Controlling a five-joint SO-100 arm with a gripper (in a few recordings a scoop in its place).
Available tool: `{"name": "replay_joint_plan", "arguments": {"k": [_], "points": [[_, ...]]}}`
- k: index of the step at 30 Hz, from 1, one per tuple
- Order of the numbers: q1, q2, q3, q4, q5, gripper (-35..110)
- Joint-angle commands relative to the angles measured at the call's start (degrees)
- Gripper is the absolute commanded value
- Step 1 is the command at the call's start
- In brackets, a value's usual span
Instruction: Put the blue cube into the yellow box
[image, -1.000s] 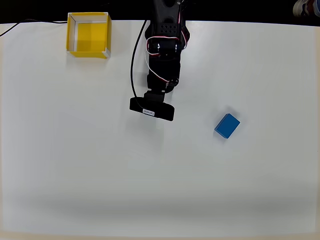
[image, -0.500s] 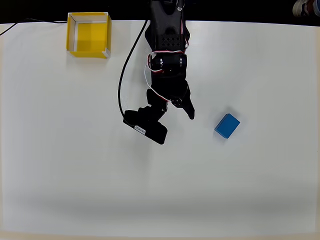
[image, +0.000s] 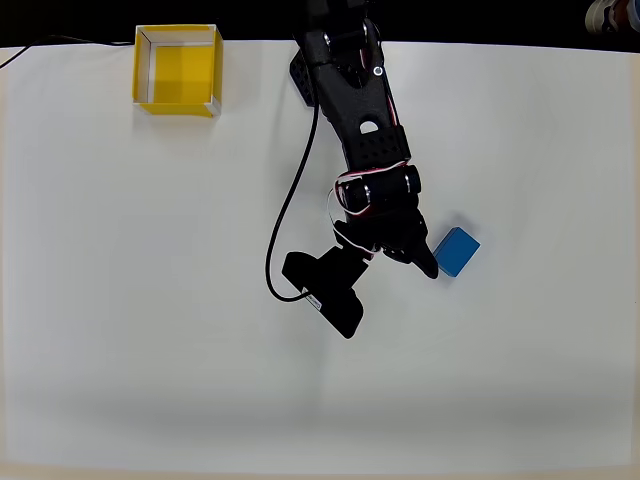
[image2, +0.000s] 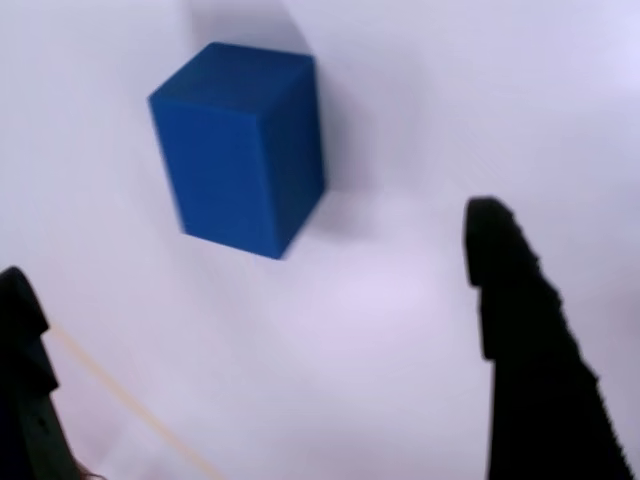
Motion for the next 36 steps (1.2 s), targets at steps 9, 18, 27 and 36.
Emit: {"name": "replay_joint_plan", "arguments": {"k": [9,18,27,36], "points": [[-7.1,-12.6,-17.4,3.8,7.0,47],[-12.1,-21.5,-22.7,6.7,10.5,47],[-16.3,-28.7,-26.4,6.9,13.9,46],[-19.1,-34.5,-29.6,7.0,16.2,44]]}}
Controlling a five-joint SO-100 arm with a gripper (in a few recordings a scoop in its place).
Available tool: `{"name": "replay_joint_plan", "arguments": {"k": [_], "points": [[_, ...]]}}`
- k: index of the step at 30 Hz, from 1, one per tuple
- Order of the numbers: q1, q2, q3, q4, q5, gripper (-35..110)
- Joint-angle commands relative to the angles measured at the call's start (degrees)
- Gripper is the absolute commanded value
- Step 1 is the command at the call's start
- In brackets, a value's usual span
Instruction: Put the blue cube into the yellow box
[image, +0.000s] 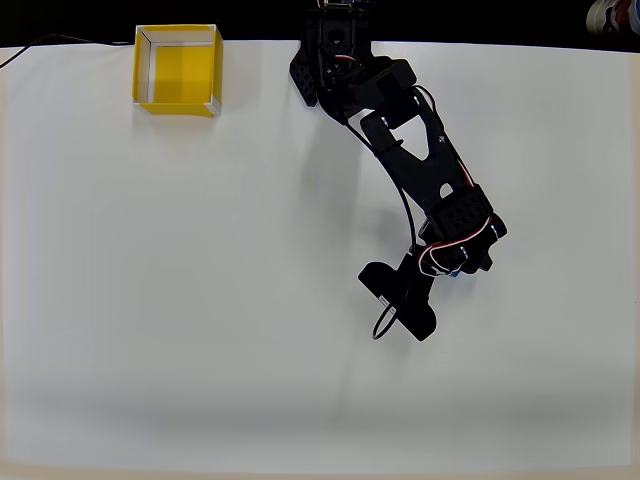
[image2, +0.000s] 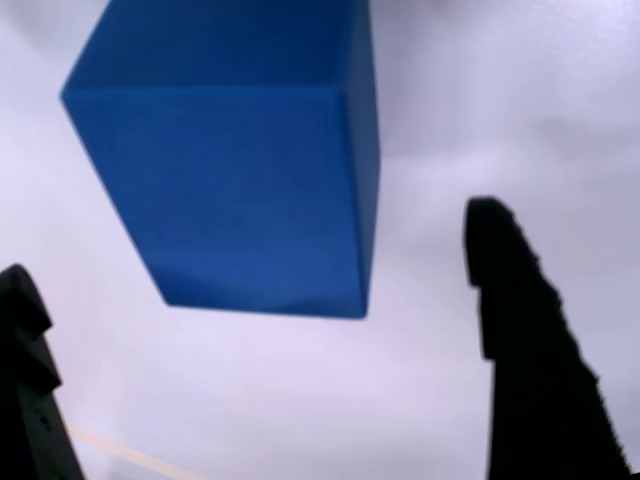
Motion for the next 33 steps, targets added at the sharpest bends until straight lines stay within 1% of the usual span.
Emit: {"name": "replay_joint_plan", "arguments": {"k": [1,7,9,11,16,19,22,27,33], "points": [[-1.1,1.0,-6.3,0.5,0.2,44],[-1.1,-3.0,-8.5,0.3,0.4,41],[-1.1,-4.0,-9.1,0.0,0.6,36],[-1.1,-4.8,-9.5,-0.1,0.5,35],[-1.1,-6.3,-10.1,-0.9,0.0,23],[-1.1,-6.9,-10.1,-1.3,0.0,18],[-1.1,-6.9,-10.1,-1.6,-0.4,8],[-0.1,-3.7,-10.0,0.4,-2.7,1],[5.7,6.4,-10.1,5.3,-9.1,1]]}}
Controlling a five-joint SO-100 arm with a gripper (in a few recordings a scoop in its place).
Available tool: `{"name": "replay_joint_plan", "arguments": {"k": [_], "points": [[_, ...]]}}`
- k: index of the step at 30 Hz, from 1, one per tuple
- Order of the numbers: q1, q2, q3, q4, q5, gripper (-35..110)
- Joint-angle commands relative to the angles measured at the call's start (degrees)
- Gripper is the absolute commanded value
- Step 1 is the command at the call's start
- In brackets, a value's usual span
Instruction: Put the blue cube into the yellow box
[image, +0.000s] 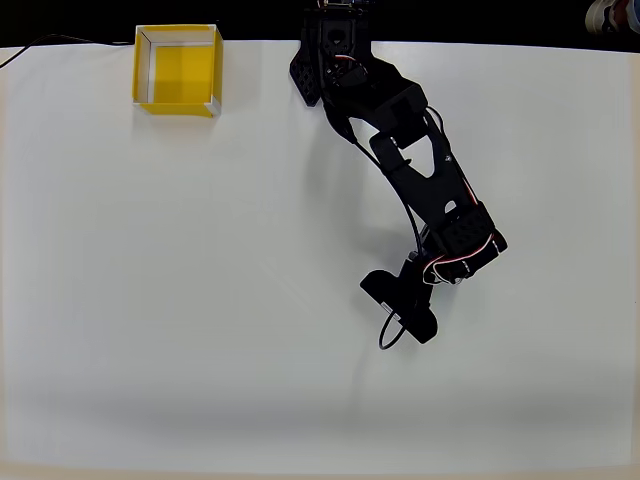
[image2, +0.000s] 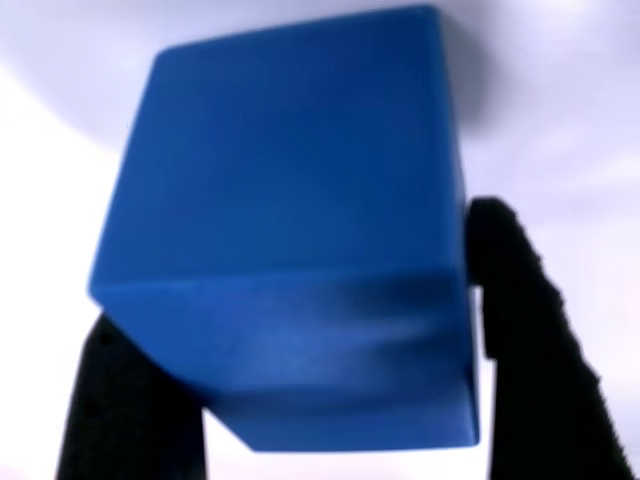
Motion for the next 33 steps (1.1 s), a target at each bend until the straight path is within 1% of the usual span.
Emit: {"name": "replay_joint_plan", "arguments": {"k": [1,5,10,22,27,33], "points": [[5.4,16.8,-4.5,3.4,-5.9,1],[14.0,23.1,-4.5,4.7,-12.5,2],[28.7,28.4,-4.5,4.7,-21.8,3],[65.1,33.4,-4.6,-2.6,-42.2,7],[79.4,33.6,-4.6,-6.5,-47.3,8],[93.5,32.9,-4.5,-7.3,-51.5,8]]}}
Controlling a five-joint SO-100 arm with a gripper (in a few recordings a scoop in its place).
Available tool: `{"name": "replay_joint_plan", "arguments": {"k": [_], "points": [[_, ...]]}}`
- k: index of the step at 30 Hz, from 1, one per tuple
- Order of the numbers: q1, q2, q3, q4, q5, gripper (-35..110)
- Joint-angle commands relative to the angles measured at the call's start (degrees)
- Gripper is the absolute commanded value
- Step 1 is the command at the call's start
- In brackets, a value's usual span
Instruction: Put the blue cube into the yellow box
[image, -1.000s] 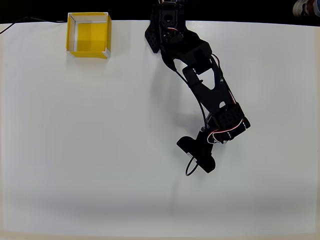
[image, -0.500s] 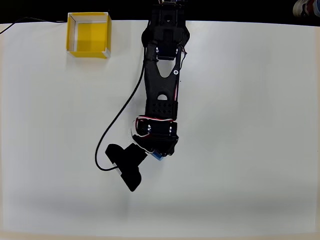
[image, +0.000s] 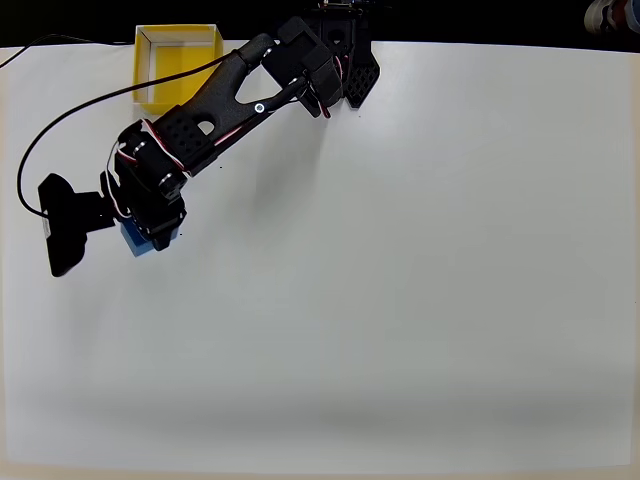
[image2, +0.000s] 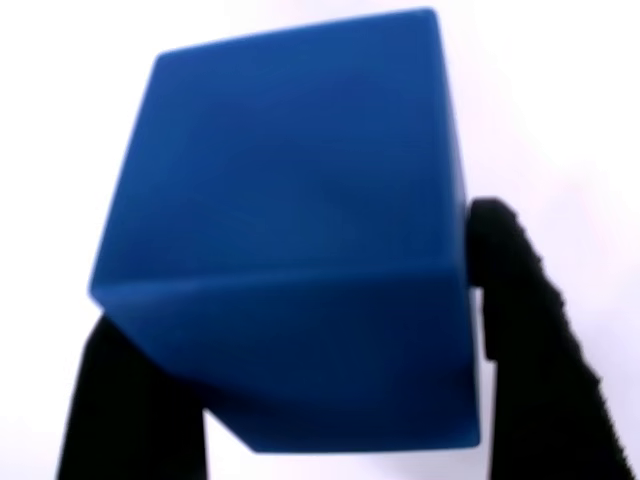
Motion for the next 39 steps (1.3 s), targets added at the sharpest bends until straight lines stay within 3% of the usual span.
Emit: {"name": "replay_joint_plan", "arguments": {"k": [1,14,24,39], "points": [[9.9,8.8,-4.5,-0.5,-2.8,9],[28.2,10.5,-1.0,5.4,-5.2,9],[34.5,12.3,2.8,13.6,-6.9,10],[37.9,22.1,20.5,5.7,-7.8,10]]}}
